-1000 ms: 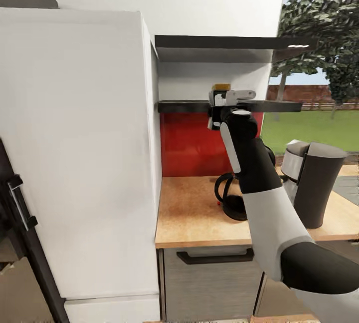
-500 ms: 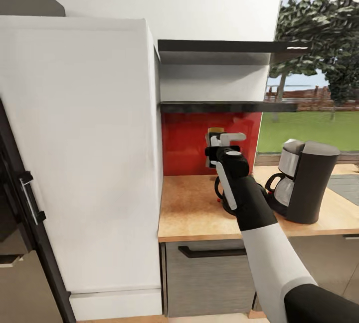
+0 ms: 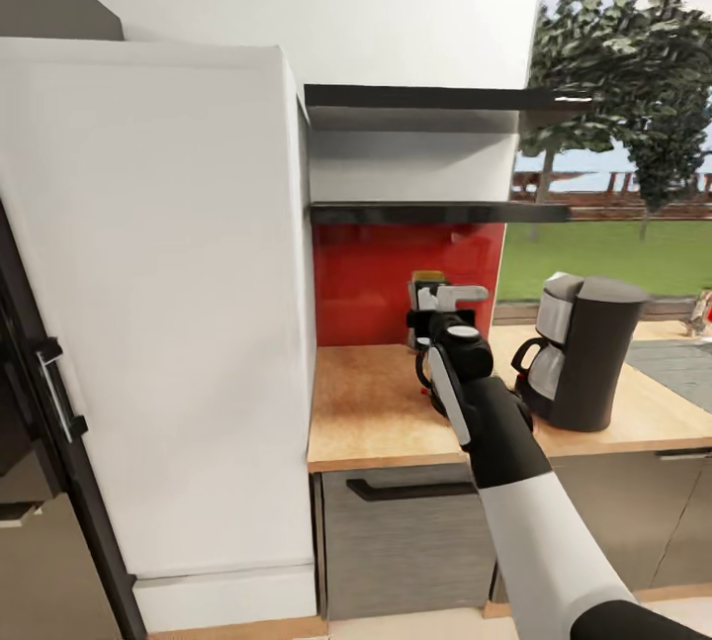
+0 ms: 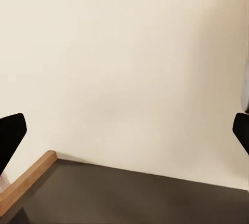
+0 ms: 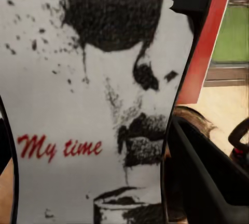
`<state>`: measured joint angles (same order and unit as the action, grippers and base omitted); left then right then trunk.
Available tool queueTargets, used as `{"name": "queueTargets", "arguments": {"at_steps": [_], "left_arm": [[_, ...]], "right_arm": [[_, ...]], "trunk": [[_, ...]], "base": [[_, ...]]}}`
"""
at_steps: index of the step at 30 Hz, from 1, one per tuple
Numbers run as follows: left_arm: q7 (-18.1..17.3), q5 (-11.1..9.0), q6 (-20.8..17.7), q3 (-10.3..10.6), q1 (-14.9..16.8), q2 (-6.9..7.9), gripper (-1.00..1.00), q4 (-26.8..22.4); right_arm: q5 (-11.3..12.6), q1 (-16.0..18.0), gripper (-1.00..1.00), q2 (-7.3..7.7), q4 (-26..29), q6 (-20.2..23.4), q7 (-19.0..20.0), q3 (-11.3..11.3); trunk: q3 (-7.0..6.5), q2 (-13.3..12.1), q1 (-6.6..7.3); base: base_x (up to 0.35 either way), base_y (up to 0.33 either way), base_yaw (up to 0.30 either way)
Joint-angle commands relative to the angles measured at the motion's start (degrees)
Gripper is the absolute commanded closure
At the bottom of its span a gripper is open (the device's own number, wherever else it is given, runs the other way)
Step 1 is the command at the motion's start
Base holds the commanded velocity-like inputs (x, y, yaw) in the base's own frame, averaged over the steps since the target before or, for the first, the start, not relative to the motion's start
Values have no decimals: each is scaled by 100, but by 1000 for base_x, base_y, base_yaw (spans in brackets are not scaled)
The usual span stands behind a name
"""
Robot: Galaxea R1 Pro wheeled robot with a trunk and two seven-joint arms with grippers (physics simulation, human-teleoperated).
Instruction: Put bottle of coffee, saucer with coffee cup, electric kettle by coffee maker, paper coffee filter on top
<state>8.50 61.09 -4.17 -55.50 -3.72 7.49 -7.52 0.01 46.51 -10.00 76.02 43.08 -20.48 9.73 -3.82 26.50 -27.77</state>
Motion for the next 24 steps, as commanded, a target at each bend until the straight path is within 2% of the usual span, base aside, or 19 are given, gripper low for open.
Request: {"name": "queueTargets", "arguments": {"at_steps": [1, 5, 12, 19, 21, 23, 24], "left_arm": [[15, 42, -26, -22, 8, -12, -100, -4], [18, 37, -45, -22, 32, -29, -100, -4], [1, 12, -63, -28, 45, -79, -100, -22], [7, -17, -58, -31, 46, -81, -100, -37], [17, -18, -30, -31, 52, -73, -100, -48], [14, -18, 17, -31, 48, -60, -100, -54], [12, -21, 27, -31, 51, -49, -100, -55]], "right_arm": [[2, -82, 100, 0, 16, -189, -31, 10], [-2, -155, 100, 0, 4, -411, -27, 16], [-1, -202, 100, 0, -33, -462, -31, 41], [-29, -223, 100, 0, -108, -466, -27, 38], [-22, -243, 100, 0, -494, -521, -32, 33], [-20, -251, 100, 5, -1031, -1031, -36, 20], [-19, -253, 100, 67, -1202, -1266, -37, 17]], "trunk": [[-5, 3, 1], [-28, 3, 1], [-67, 3, 1], [-104, 3, 1], [-107, 3, 1], [-108, 3, 1], [-108, 3, 1]], "base": [[-314, 0, -200], [-328, 0, -212], [-315, -61, -219], [-37, -277, -223], [163, -165, -250], [48, -44, -259], [24, -22, -261]]}}
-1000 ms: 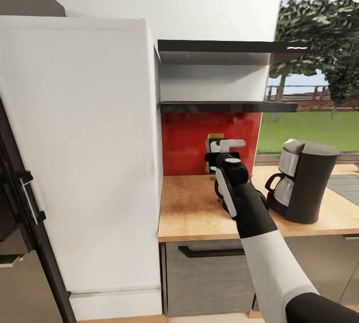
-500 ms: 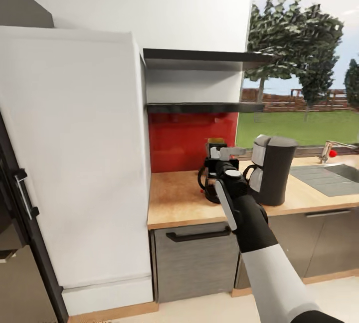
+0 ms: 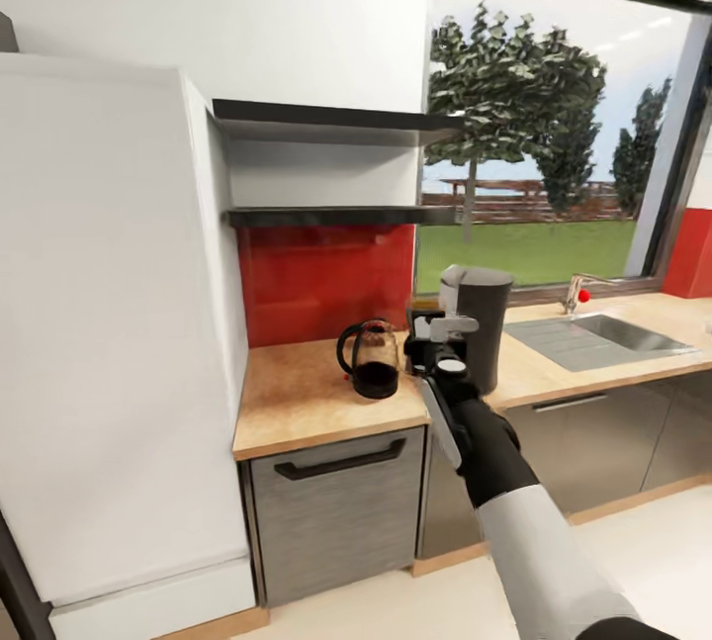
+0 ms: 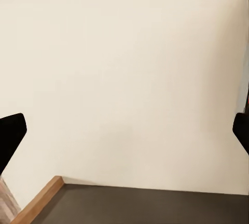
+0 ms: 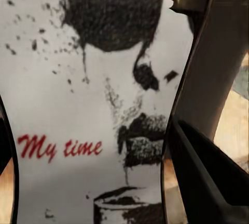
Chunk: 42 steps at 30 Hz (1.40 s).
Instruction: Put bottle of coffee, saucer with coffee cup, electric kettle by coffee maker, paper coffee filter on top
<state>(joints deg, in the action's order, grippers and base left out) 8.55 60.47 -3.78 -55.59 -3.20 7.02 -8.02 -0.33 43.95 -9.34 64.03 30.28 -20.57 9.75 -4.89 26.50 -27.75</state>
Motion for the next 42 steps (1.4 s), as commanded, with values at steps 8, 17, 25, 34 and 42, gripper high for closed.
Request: {"name": "queueTargets", "arguments": {"at_steps": [8, 17, 25, 34, 42], "left_arm": [[2, 35, 740, -30, 20, -26, -100, -7], [3, -57, 853, -48, 36, -24, -100, -1], [6, -81, 854, -74, 34, -13, -100, 2], [6, -577, 856, -74, 21, 32, -100, 11], [8, -588, 845, -54, -26, 42, -100, 16]], "right_arm": [[38, -129, 100, 333, -854, -872, -38, -2], [42, -586, 100, 482, -924, -1508, -56, -8], [50, -779, 100, 494, -919, -1767, -61, -95], [51, -886, 100, 477, -920, -2175, -53, -516], [51, -888, 100, 469, -916, -2174, -53, -517]], "trunk": [[-1, 4, -2], [-1, 4, -2], [19, 4, -2], [92, 4, -2], [165, 4, -2]], "base": [[5, -5, -263], [0, 0, -264], [0, 0, -255], [101, -51, -112], [277, -156, -4]]}}
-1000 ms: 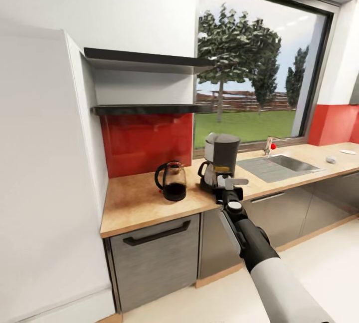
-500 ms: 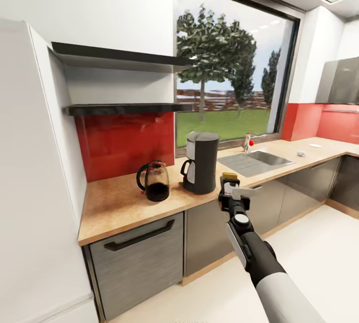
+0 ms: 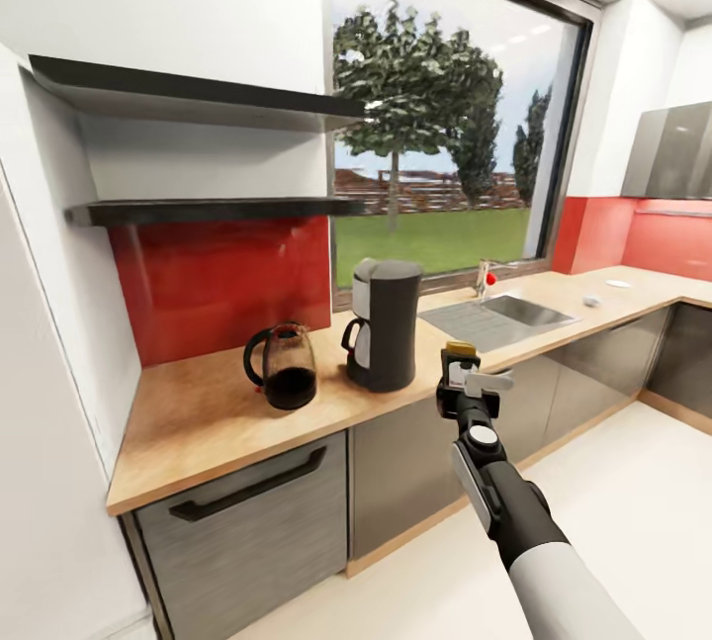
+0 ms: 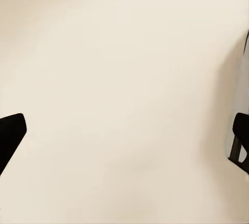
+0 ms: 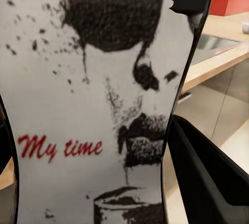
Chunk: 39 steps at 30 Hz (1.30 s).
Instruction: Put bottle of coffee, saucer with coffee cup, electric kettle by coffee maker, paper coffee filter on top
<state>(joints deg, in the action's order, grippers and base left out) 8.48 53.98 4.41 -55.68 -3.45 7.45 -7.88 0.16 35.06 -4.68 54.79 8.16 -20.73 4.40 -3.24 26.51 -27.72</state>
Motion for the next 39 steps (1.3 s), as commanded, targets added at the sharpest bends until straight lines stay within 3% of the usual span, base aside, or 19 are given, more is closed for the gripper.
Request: {"name": "queueTargets", "arguments": {"at_steps": [1, 11, 20, 33, 39], "left_arm": [[15, 60, 26, -43, -6, 1, -100, 4], [383, 59, 16, -32, -15, -11, -100, 54], [409, 51, -10, -32, -15, -17, -100, 67], [409, 42, -10, -40, -15, -20, -100, 76], [409, 42, -10, -38, -15, -24, -100, 76]], "right_arm": [[2, 1, 100, 3, 10, 37, -38, 17], [2, 1, 100, -6, 10, 41, -42, 17], [2, 1, 100, -7, 5, 45, -41, 17], [-4, -16, 100, -8, 4, 29, -43, 17], [-94, -156, 100, 13, 32, 50, -23, 23]], "trunk": [[9, 2, -4], [100, 2, -4], [180, 2, -4], [233, 2, -4], [233, 2, -4]], "base": [[285, -177, -1], [240, -236, 0], [172, -291, 36], [249, -240, 227], [263, -230, 42]]}}
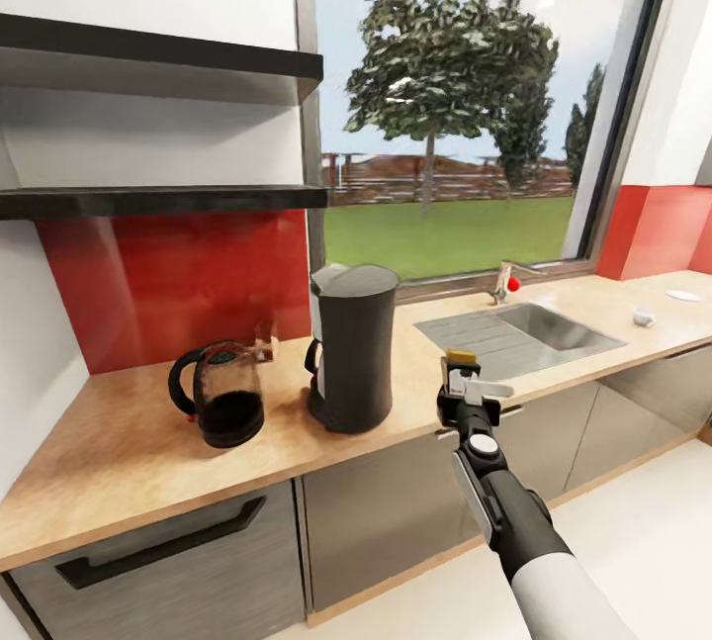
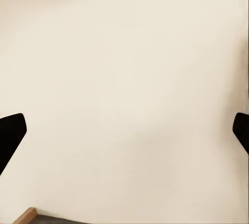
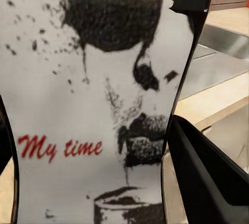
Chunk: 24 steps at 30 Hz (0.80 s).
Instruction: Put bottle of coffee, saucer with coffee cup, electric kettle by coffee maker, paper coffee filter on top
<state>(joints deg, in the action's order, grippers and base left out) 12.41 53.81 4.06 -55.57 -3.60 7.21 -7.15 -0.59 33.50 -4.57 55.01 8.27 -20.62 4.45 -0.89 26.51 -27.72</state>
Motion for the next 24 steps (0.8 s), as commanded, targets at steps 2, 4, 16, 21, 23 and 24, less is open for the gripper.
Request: {"name": "queueTargets", "arguments": {"at_steps": [2, 4, 16, 21, 23, 24], "left_arm": [[15, 60, 25, -45, 0, -1, -100, 3], [15, 60, 25, -43, 0, -1, -100, 3], [15, 60, 16, -41, 0, -18, -100, 11], [22, 60, 10, -46, 0, -15, -100, 12], [34, 60, 9, -43, 0, -18, -100, 12], [56, 60, 8, -43, 0, -21, -100, 12]], "right_arm": [[-88, -42, 100, 7, 16, 39, -31, 21], [-110, -54, 100, 8, 17, 36, -30, 23], [-117, -63, 100, 1, 11, 19, -37, 29], [-114, -63, 100, 0, -6, 20, -35, 33], [-112, -65, 100, 0, -21, 29, -27, 38], [-117, -77, 100, 0, -29, 31, -19, 41]], "trunk": [[-1, 2, -4], [-1, 2, -4], [-20, 2, -4], [-49, 2, -4], [-58, 2, -4], [-60, 2, -4]], "base": [[263, -230, 4], [263, -229, 1], [211, -257, 66], [188, -271, 216], [233, -247, 183], [243, -232, 93]]}}
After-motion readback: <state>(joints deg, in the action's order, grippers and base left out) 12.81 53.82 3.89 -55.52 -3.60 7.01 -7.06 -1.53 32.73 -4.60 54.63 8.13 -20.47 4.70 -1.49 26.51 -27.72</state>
